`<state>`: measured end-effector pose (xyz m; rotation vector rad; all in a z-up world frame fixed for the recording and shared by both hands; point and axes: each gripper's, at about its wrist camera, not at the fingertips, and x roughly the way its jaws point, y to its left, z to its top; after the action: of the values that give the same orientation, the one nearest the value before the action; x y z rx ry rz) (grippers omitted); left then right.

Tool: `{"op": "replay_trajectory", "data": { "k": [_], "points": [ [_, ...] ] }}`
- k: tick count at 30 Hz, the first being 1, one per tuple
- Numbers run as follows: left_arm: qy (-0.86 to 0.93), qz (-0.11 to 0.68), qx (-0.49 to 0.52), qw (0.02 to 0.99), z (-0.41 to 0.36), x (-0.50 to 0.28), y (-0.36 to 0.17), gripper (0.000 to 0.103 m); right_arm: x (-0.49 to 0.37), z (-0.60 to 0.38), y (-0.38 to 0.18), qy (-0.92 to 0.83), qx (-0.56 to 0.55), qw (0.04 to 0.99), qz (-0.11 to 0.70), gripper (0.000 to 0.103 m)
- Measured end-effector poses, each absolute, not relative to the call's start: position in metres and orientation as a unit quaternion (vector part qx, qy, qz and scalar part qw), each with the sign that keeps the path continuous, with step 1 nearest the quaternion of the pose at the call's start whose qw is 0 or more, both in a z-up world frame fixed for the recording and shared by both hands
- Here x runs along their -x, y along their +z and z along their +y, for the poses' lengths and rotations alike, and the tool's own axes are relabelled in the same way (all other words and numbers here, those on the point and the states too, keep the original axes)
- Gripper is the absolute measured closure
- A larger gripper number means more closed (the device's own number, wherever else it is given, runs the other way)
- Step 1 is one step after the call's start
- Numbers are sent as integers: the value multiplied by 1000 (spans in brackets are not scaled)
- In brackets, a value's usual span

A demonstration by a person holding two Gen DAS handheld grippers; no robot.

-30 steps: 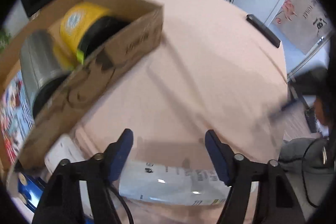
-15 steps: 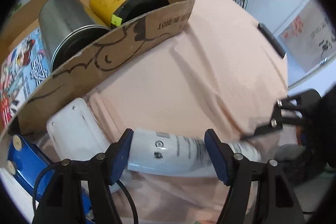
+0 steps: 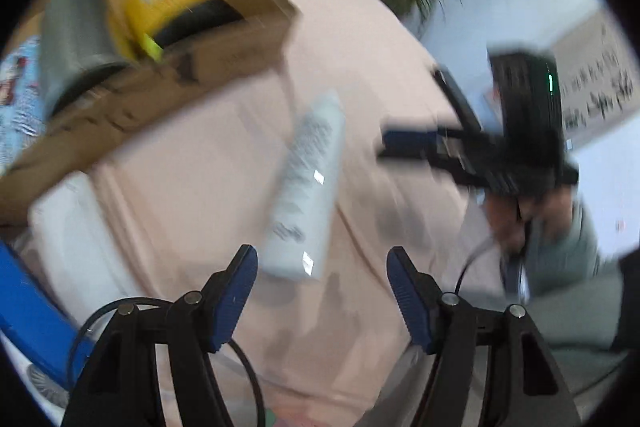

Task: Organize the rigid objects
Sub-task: 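Move the right tool to the white lotion tube and grasp it, then carry the white spray bottle into the box and release it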

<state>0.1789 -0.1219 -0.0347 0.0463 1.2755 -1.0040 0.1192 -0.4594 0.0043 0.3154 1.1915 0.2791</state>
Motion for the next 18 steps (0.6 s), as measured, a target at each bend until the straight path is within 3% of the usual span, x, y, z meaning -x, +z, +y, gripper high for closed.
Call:
{"op": "replay_trajectory", "data": {
  "k": [1,5,8,9,13,18],
  "points": [
    [-437,570,-22,695,-121,-185,-33,35,-121,-463,0,134,-200,794,559,37],
    [-418,605,-53,676,-143,-188,-53,37,-134,-466,-20,116,-305,754,570,36],
    [-408,625,-76,661,-163,-179,-70,50,-150,-468,-25,83,-297,761,570,44],
    [-406,632,-78,656,-168,-176,-75,61,-154,-466,-26,72,-286,765,572,51],
    [-399,630,-64,663,-169,-169,-74,60,-160,-449,-39,65,-272,768,575,55],
    [-389,597,-54,699,-170,-158,-43,60,-150,-438,-13,83,-256,790,550,57]
  ]
}}
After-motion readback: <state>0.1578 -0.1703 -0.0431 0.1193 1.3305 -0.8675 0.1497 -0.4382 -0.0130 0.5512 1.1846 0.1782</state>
